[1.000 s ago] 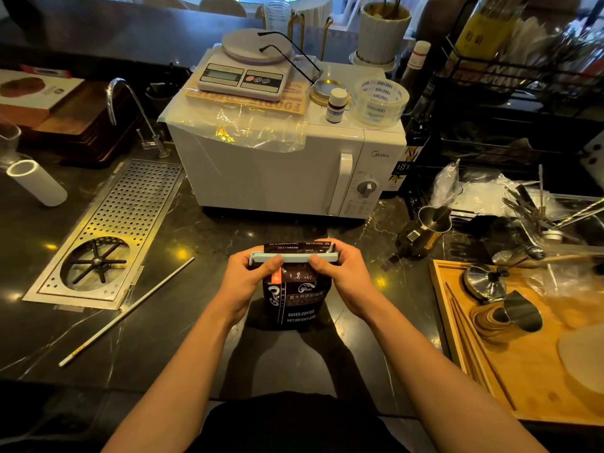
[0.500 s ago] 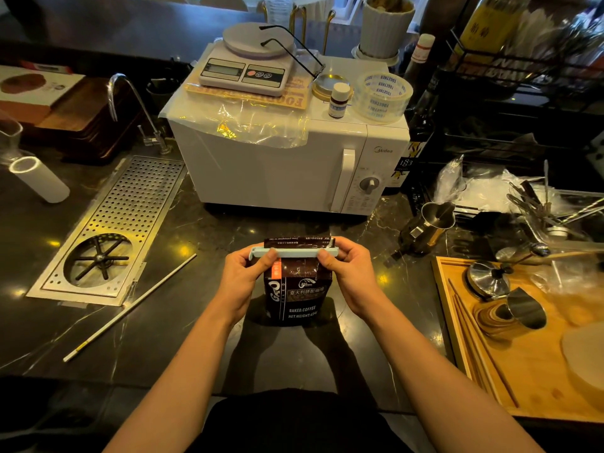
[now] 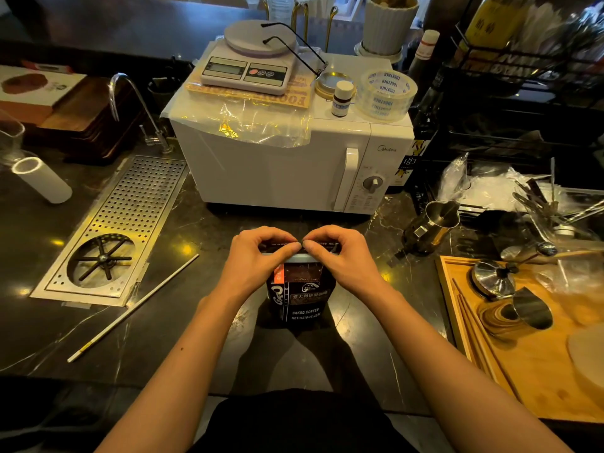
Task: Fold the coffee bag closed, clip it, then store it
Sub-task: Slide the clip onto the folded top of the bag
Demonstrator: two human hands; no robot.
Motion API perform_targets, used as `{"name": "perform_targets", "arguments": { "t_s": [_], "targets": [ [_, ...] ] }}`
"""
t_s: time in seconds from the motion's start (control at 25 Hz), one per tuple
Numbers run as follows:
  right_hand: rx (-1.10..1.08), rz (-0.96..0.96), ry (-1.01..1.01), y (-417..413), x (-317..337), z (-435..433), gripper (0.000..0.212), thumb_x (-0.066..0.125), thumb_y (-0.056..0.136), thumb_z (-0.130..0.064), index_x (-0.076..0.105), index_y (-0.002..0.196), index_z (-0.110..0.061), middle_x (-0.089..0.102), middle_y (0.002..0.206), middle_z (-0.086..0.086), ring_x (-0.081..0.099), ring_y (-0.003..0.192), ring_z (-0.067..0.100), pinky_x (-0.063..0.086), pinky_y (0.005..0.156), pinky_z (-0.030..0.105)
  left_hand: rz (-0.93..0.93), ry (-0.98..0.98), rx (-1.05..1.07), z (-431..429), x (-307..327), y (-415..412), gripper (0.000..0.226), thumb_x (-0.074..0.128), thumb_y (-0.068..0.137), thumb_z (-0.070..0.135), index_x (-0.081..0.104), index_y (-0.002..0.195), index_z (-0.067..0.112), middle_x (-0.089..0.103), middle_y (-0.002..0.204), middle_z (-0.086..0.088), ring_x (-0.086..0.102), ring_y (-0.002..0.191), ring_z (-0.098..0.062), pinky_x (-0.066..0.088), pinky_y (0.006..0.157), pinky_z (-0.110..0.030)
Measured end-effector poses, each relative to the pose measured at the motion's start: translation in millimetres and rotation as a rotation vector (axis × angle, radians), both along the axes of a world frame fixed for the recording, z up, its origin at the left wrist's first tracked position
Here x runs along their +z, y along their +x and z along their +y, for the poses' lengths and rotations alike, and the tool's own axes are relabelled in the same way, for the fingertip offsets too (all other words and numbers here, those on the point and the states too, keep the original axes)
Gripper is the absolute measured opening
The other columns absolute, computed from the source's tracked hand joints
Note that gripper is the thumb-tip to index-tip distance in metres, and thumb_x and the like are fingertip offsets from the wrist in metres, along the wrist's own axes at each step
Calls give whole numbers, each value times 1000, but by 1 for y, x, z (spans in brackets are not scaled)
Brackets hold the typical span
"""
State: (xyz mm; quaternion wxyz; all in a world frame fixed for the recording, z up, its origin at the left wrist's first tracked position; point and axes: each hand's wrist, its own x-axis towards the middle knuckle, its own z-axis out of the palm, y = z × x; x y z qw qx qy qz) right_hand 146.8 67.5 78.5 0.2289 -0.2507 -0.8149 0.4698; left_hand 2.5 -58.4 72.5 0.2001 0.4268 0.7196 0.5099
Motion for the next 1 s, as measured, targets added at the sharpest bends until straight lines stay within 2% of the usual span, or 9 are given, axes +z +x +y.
{"name": "perform_targets", "arguments": {
  "t_s": [0.12,0.2,0.32,0.44,0.56,0.72,0.88,1.0],
  "targets": [
    [-34,-7,71,-3,-1,-4,3,70,87,-15,73,88,-14,69,84,-6,64,82,4,49,76,18,62,19,0,2,-1,3,5,75,83,23,76,86,19,71,84,6,67,82,-7,51,74,-21],
    [-89,-4,112,-6,-1,-8,3,70,85,-12,72,83,-13,68,80,-6,62,78,5,48,73,20,113,37,-9,4,-1,4,4,76,83,21,76,84,17,71,81,5,66,79,-9,51,72,-23],
    [-125,-16,45,-6,0,-7,3,72,85,-17,75,83,-15,70,79,-8,65,79,6,52,75,24,-4,16,28,3,-1,1,3,77,80,25,76,83,23,72,81,8,68,80,-8,53,72,-23],
    [-158,-30,-39,-1,0,-2,4,77,82,-24,76,81,-20,71,78,-11,65,78,3,51,71,22,-120,8,50,-1,-6,-2,3,78,79,27,77,82,28,75,80,10,70,81,-7,56,73,-24],
    [-194,0,-34,-2,-3,-6,4,77,81,-20,75,78,-19,69,73,-11,64,73,2,49,68,19,-128,44,86,-1,-8,5,5,77,81,21,77,80,26,75,78,8,70,79,-8,56,73,-26],
    [-131,-9,-93,1,-2,-1,5,72,86,-18,77,84,-18,73,79,-9,67,80,4,53,73,20,-181,56,90,-4,-7,2,8,77,80,24,76,79,32,75,80,13,70,81,-4,54,68,-15],
    [-70,13,-174,13,-5,5,12,65,91,-10,77,91,-15,76,86,-1,72,84,12,58,76,26,-168,47,65,-4,-8,4,6,78,79,23,77,77,28,75,79,11,70,78,-6,55,69,-18],
    [-97,41,-207,10,-5,3,13,66,91,-12,76,88,-20,76,85,-2,72,82,11,57,74,22,-233,45,71,-4,-9,2,7,76,81,23,77,79,30,76,82,10,71,80,-6,55,69,-18]
  ]
}}
